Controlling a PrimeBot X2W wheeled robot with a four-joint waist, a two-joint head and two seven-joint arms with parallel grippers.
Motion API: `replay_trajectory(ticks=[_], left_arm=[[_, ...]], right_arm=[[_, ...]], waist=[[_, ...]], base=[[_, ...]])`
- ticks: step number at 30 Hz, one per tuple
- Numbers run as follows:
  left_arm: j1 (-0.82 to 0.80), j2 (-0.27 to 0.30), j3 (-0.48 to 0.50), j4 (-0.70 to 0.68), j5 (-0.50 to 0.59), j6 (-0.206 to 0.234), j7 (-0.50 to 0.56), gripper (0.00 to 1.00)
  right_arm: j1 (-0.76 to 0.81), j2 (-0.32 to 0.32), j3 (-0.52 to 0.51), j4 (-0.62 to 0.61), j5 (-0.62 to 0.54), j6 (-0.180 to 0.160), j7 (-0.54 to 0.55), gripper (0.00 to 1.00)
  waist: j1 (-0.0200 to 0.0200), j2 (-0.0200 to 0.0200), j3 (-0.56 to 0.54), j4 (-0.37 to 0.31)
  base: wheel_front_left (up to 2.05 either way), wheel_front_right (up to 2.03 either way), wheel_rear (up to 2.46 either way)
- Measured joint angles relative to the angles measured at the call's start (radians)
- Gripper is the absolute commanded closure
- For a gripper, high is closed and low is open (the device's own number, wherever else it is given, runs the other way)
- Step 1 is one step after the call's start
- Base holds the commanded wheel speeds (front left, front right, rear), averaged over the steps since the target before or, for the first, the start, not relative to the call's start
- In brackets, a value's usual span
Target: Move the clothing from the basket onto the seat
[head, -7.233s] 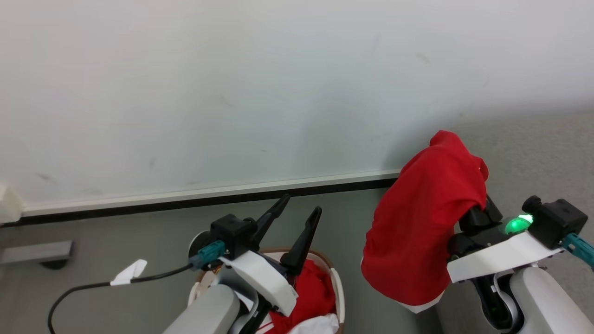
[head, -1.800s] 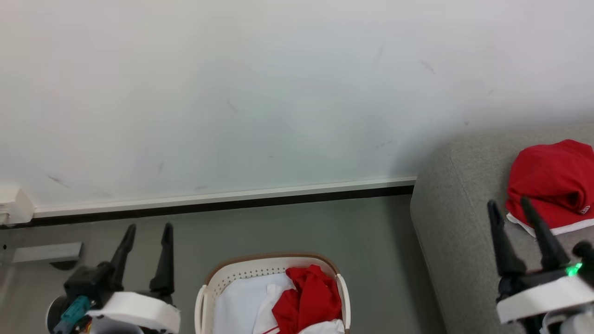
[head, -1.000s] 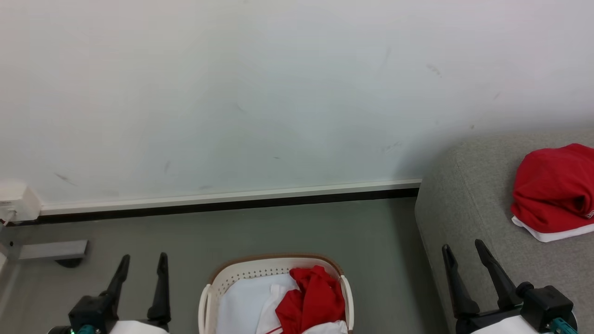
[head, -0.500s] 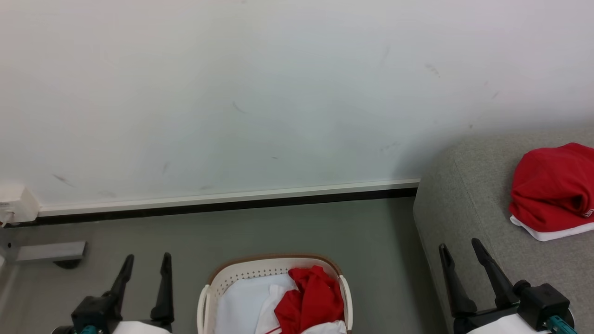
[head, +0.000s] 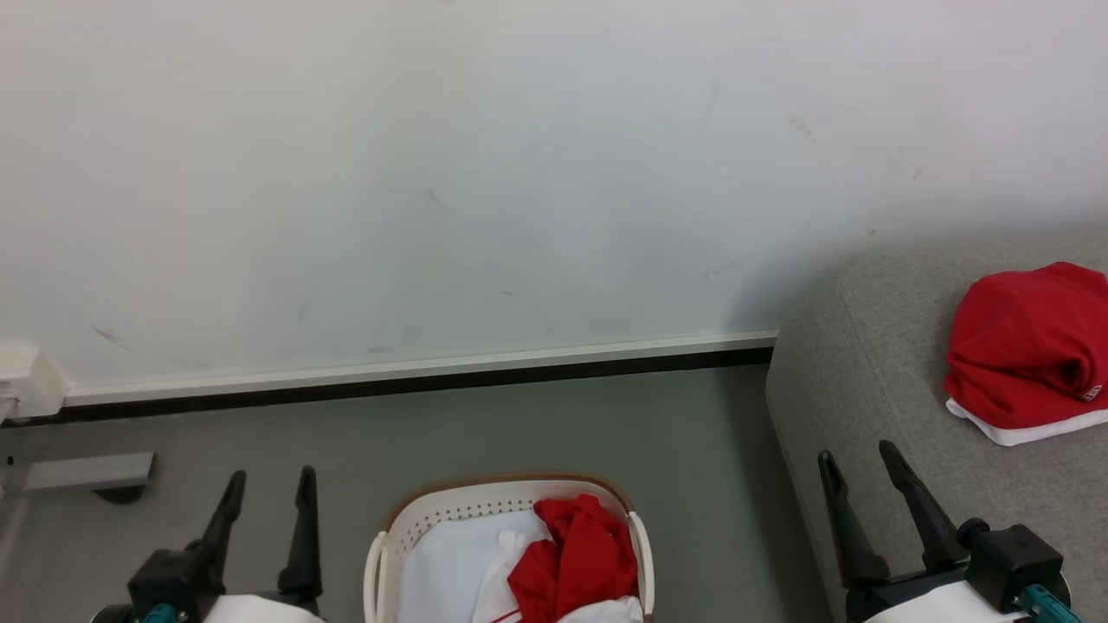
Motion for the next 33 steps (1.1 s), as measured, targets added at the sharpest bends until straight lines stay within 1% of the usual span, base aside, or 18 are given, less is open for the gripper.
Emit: replay_trajectory(ticks=[4, 11, 21, 26, 33], left_arm=[[0.000, -0.003, 0.002, -0.001, 0.002, -0.001, 0.000, 0.00], [-0.028, -0.007, -0.015, 0.009, 0.003, -0.019, 0.000, 0.00], [-0.151, 0.002, -0.051, 0.040, 0.003, -0.042, 0.000, 0.00], [-0.222, 0.022, -0.080, 0.099, -0.001, -0.049, 0.000, 0.00], [-0.320, 0.062, -0.137, 0.252, -0.035, -0.055, 0.000, 0.00]], right_arm=[[-0.002, 0.000, -0.001, -0.001, 0.000, 0.000, 0.000, 0.00], [-0.034, -0.001, -0.017, -0.024, 0.000, 0.000, 0.000, 0.00], [-0.137, 0.009, -0.045, -0.082, -0.019, 0.000, -0.002, 0.00], [-0.189, 0.011, -0.061, -0.113, -0.034, 0.000, -0.002, 0.00], [-0.236, 0.022, -0.089, -0.157, -0.052, 0.000, -0.002, 0.00]], waist=[[0.0000, 0.0000, 0.000, -0.002], [0.0000, 0.0000, 0.029, -0.016], [0.0002, 0.0000, 0.160, -0.054], [0.0003, 0.0000, 0.236, -0.081], [0.0003, 0.0000, 0.336, -0.125]], base=[[0.00, 0.00, 0.00], [0.00, 0.00, 0.00], [0.00, 0.00, 0.00], [0.00, 0.00, 0.00], [0.00, 0.00, 0.00]])
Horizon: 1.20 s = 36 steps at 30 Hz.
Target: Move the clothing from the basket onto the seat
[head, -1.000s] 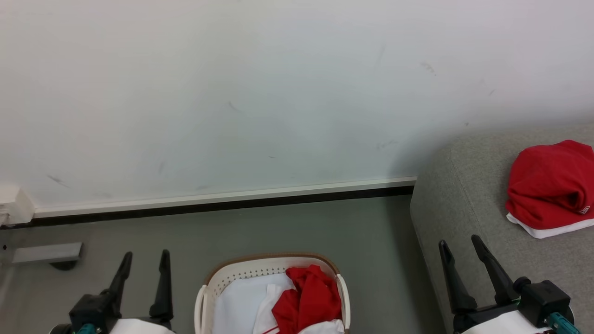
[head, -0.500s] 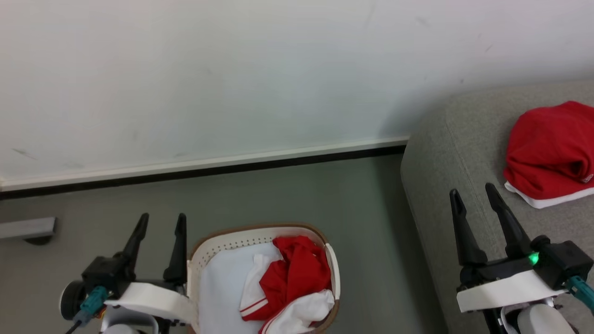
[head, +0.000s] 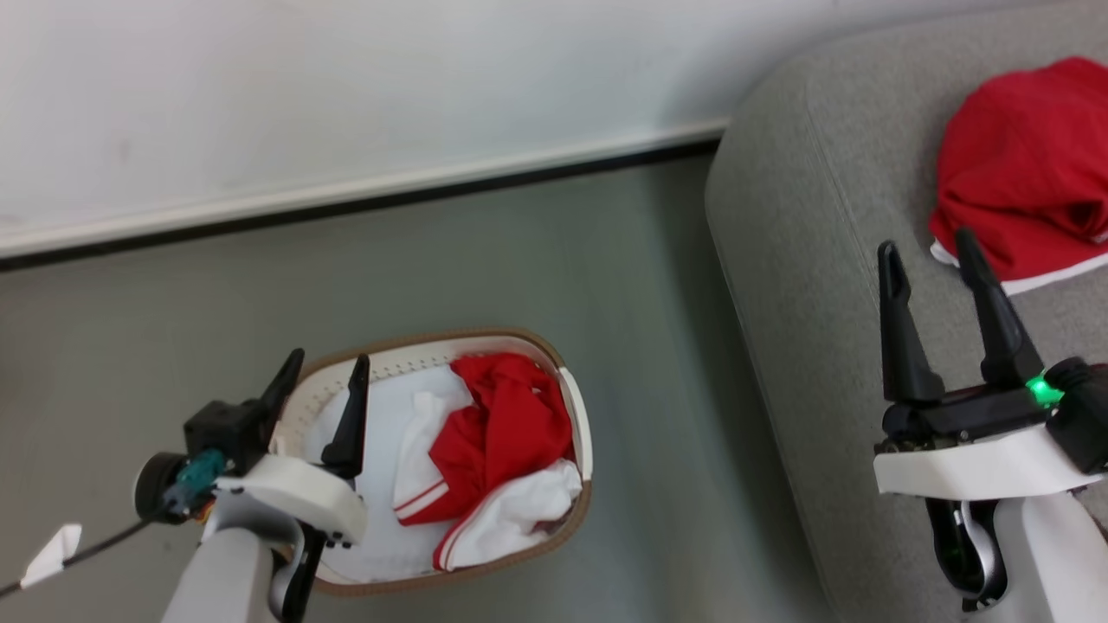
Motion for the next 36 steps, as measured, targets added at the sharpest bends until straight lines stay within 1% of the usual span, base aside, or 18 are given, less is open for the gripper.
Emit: replay_trajectory(ticks=[5, 10, 18, 22, 29, 32, 36], left_arm=[[-0.088, 0.033, -0.069, 0.110, -0.045, 0.000, 0.000, 0.00], [-0.171, 0.062, -0.154, 0.210, -0.115, -0.002, 0.019, 0.00], [-0.289, 0.115, -0.294, 0.349, -0.226, -0.002, 0.090, 0.00], [-0.336, 0.146, -0.372, 0.395, -0.284, -0.002, 0.134, 0.00], [-0.399, 0.194, -0.505, 0.414, -0.384, -0.002, 0.188, 0.00], [-0.425, 0.215, -0.549, 0.436, -0.416, -0.002, 0.243, 0.00], [-0.472, 0.248, -0.578, 0.490, -0.431, -0.002, 0.273, 0.00]], right_arm=[[-0.030, 0.013, -0.011, -0.033, -0.009, 0.000, 0.000, 0.00], [-0.054, 0.025, -0.023, -0.069, -0.010, 0.000, 0.000, 0.00], [-0.092, 0.035, -0.041, -0.118, -0.009, 0.000, 0.000, 0.00], [-0.108, 0.036, -0.035, -0.139, 0.007, 0.000, 0.000, 0.00], [-0.111, 0.037, -0.033, -0.162, 0.066, 0.000, 0.000, 0.00], [-0.109, 0.038, -0.026, -0.165, 0.089, 0.000, 0.000, 0.00], [-0.109, 0.038, -0.017, -0.172, 0.108, 0.000, 0.000, 0.00]], waist=[[0.0000, 0.0000, 0.072, -0.035], [-0.0001, 0.0000, 0.142, -0.073], [-0.0001, 0.0000, 0.246, -0.131], [-0.0001, 0.0000, 0.294, -0.161], [-0.0002, 0.0000, 0.359, -0.214], [-0.0002, 0.0000, 0.380, -0.235], [-0.0002, 0.0000, 0.408, -0.263]], base=[[0.00, 0.00, 0.00], [0.00, 0.00, 0.00], [0.00, 0.00, 0.00], [0.00, 0.00, 0.00], [0.00, 0.00, 0.00], [0.00, 0.00, 0.00], [0.00, 0.00, 0.00]])
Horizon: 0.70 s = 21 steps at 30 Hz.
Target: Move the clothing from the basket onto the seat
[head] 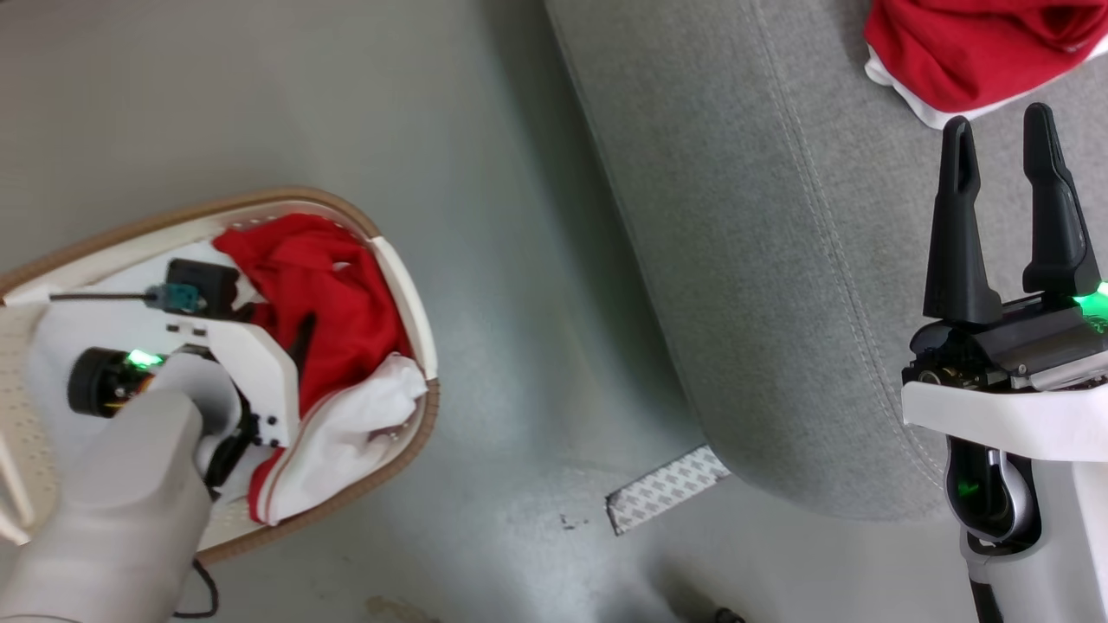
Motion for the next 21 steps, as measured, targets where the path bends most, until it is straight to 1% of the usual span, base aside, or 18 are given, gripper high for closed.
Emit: replay_trajectory(ticks=[5, 8, 11, 18, 19, 20, 21], left_arm=[[-0.029, 0.006, -0.049, 0.053, -0.030, 0.000, 0.066, 0.00], [-0.045, 0.015, -0.079, 0.080, -0.040, 0.000, 0.115, 0.00], [-0.060, 0.028, -0.109, 0.103, -0.042, 0.000, 0.141, 0.00], [-0.080, 0.049, -0.157, 0.133, -0.044, 0.000, 0.131, 0.00], [-0.083, 0.049, -0.161, 0.137, -0.045, 0.000, 0.128, 0.02], [-0.087, 0.050, -0.166, 0.138, -0.047, 0.000, 0.120, 0.60], [-0.090, 0.051, -0.170, 0.139, -0.049, 0.000, 0.108, 1.00]], right_arm=[[0.000, 0.000, 0.005, -0.006, 0.016, 0.000, 0.000, 0.00], [0.000, 0.000, 0.006, -0.008, 0.025, 0.000, 0.000, 0.00], [-0.002, 0.000, 0.013, -0.008, 0.036, 0.000, 0.000, 0.00], [-0.019, 0.000, 0.027, -0.009, 0.050, 0.000, 0.000, 0.00], [-0.021, 0.000, 0.029, -0.009, 0.051, 0.000, 0.000, 0.00], [-0.021, 0.000, 0.030, -0.009, 0.051, 0.000, 0.000, 0.00], [-0.021, 0.000, 0.031, -0.009, 0.051, 0.000, 0.000, 0.00]], waist=[[0.0000, 0.0000, 0.032, -0.029], [0.0000, 0.0000, 0.052, -0.038], [0.0000, 0.0000, 0.071, -0.044], [0.0000, 0.0000, 0.107, -0.055], [0.0000, 0.0000, 0.110, -0.055], [0.0000, 0.0000, 0.112, -0.055], [0.0000, 0.0000, 0.113, -0.055]], base=[[0.00, 0.00, 0.00], [0.00, 0.00, 0.00], [0.00, 0.00, 0.00], [0.00, 0.00, 0.00], [0.00, 0.00, 0.00], [0.00, 0.00, 0.00], [0.00, 0.00, 0.00]])
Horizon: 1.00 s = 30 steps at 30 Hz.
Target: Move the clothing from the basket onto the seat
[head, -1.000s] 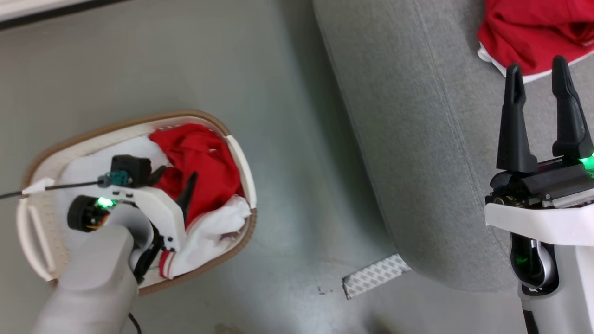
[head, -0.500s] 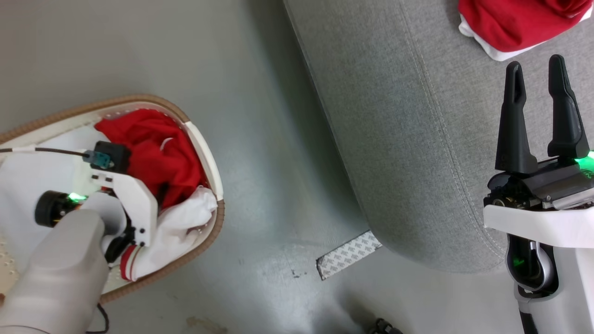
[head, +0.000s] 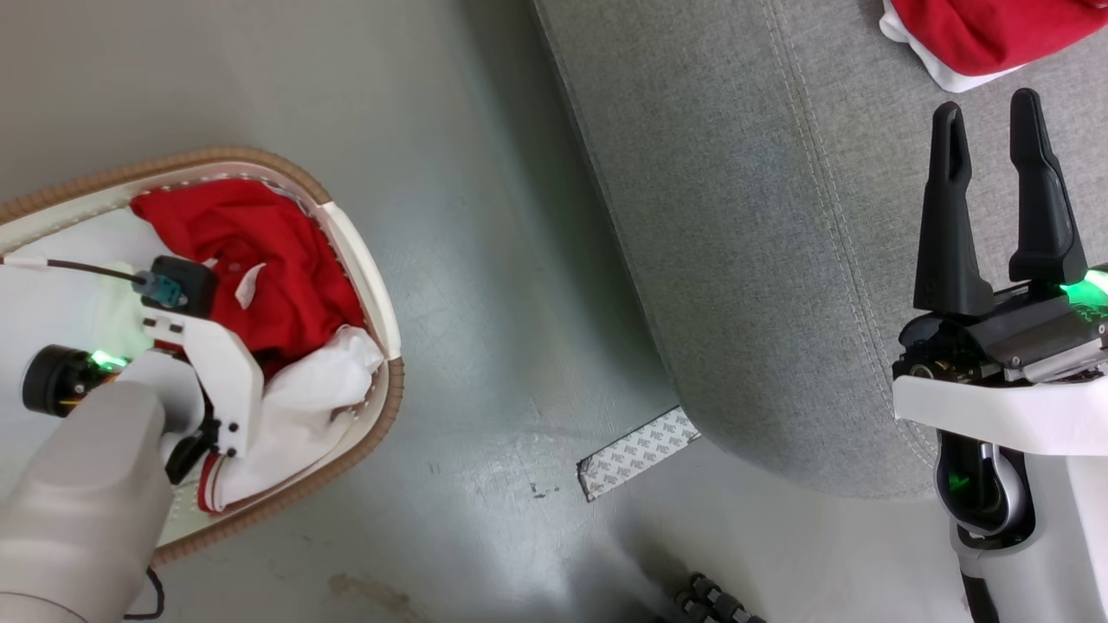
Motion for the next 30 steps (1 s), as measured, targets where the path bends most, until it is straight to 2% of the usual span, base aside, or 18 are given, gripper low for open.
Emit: replay_trajectory(ticks=[7, 12, 19, 30], left_arm=[[0.000, -0.016, -0.028, 0.006, -0.045, 0.000, -0.045, 1.00], [0.030, -0.051, -0.044, 0.014, -0.081, 0.000, -0.081, 1.00], [0.091, -0.122, -0.064, 0.005, -0.149, 0.000, -0.154, 1.00], [0.173, -0.166, -0.123, -0.047, -0.236, 0.000, -0.279, 1.00]], right_arm=[[-0.002, 0.000, 0.000, 0.014, -0.006, 0.000, 0.000, 0.00], [-0.003, 0.001, -0.005, 0.027, -0.038, 0.000, 0.000, 0.00], [0.021, 0.002, -0.039, 0.047, -0.096, 0.000, 0.000, 0.00], [0.070, 0.002, -0.048, 0.098, -0.157, 0.000, 0.000, 0.00]], waist=[[0.0000, 0.0000, -0.026, 0.012], [-0.0001, 0.0000, -0.079, 0.024], [-0.0001, 0.0000, -0.200, 0.050], [-0.0002, 0.0000, -0.427, 0.119]], base=[[0.00, 0.00, 0.00], [0.00, 0.00, 0.00], [0.00, 0.00, 0.00], [0.00, 0.00, 0.00]])
